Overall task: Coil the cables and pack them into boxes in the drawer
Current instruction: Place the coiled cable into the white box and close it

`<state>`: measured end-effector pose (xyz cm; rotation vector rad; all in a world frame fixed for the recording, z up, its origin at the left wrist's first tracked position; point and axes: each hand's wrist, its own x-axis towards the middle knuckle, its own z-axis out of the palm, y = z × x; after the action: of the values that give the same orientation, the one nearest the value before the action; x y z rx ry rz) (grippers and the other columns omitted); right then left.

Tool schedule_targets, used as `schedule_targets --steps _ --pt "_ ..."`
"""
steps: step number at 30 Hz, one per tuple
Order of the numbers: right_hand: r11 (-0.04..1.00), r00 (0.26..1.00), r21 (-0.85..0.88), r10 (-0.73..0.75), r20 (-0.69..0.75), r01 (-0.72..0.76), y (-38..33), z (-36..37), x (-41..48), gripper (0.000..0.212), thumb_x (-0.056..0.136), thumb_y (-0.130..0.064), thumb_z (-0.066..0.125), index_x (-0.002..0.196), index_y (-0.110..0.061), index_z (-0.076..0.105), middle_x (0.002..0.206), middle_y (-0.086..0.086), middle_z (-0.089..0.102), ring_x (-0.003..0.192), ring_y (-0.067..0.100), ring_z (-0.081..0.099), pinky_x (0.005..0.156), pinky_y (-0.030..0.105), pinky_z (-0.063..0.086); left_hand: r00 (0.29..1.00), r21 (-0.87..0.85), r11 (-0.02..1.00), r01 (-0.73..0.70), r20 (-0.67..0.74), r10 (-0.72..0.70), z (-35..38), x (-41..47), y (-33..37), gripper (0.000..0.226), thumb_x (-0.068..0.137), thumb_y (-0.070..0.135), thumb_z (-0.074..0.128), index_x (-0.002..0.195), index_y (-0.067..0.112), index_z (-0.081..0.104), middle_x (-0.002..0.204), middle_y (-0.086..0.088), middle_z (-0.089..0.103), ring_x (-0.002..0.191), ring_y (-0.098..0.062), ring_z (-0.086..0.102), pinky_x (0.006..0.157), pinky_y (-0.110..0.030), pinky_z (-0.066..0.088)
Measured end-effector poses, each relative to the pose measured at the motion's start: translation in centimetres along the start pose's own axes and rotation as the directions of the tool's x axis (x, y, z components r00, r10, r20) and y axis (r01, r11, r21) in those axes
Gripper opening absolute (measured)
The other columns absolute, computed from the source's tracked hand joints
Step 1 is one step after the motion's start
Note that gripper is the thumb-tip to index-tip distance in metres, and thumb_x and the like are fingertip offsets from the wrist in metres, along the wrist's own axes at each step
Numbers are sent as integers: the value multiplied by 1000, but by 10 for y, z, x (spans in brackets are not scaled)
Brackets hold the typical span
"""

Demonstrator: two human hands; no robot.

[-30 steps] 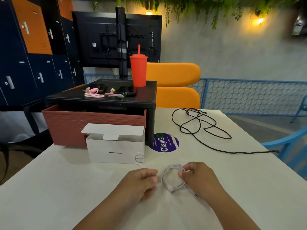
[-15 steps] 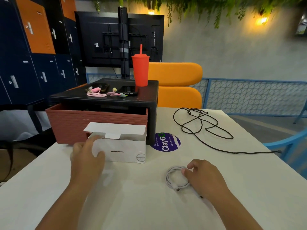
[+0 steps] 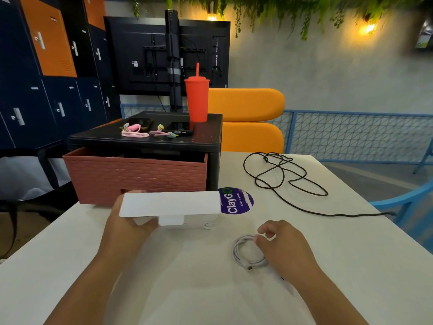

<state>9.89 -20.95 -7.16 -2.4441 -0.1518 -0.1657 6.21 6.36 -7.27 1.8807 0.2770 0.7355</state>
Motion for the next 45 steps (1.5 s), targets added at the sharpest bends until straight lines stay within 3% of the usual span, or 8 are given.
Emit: schedule_targets --steps 6,10,15,23,29,37,41,45 --pt "981 981 26 -190 -30 191 -5 0 -5 18 89 -27 57 106 -26 63 101 -13 53 95 5 51 79 15 37 973 155 977 -148 197 117 15 -16 12 68 77 3 72 131 32 43 123 15 50 116 -14 50 100 -40 44" --pt "922 920 7 -386 -66 387 -13 4 -12 34 84 -40 45 111 -28 62 109 -19 51 104 4 46 85 15 35 954 75 979 -189 249 165 24 -28 23 80 78 -1 69 116 55 27 110 35 41 98 21 46 84 -3 38" --pt "823 823 -212 -557 -116 527 -20 19 -18 51 73 -42 45 121 -26 52 116 -7 59 107 15 52 85 30 47 926 5 969 -249 294 236 33 -37 22 81 75 -1 71 111 58 30 114 36 45 105 24 43 84 2 38" --pt "789 799 -268 -593 -98 553 -23 41 -19 46 68 -45 47 113 -36 45 110 -11 59 111 11 41 105 43 30 853 78 901 -426 366 371 41 -43 29 95 75 -1 66 112 77 27 112 47 41 106 20 43 82 2 36" --pt "786 750 -323 -609 -260 527 -19 42 -19 32 64 -42 40 88 -22 47 66 -6 64 83 16 35 55 30 56 818 103 882 -461 435 376 40 -42 26 75 81 1 62 94 70 35 102 29 46 98 3 50 69 -7 42" --pt "800 750 -222 -600 -278 557 -23 26 -16 42 67 -35 44 108 -24 46 89 -3 65 93 13 39 82 43 52 789 135 841 -524 449 420 40 -36 24 68 84 4 63 107 66 46 112 34 42 107 14 43 85 2 32" --pt "903 886 20 -417 -204 429 -16 5 -9 51 82 -24 50 132 -27 45 119 -12 45 111 10 41 93 22 35 822 195 852 -485 435 368 36 -30 19 37 88 10 60 118 32 61 117 33 35 110 16 38 89 4 25" --pt "941 937 97 -305 -170 324 -5 -7 -2 29 83 -4 54 97 -28 64 105 -13 53 96 6 52 69 2 35 808 164 853 -496 447 384 35 -28 18 43 88 13 57 121 41 53 118 25 41 108 11 43 90 0 31"
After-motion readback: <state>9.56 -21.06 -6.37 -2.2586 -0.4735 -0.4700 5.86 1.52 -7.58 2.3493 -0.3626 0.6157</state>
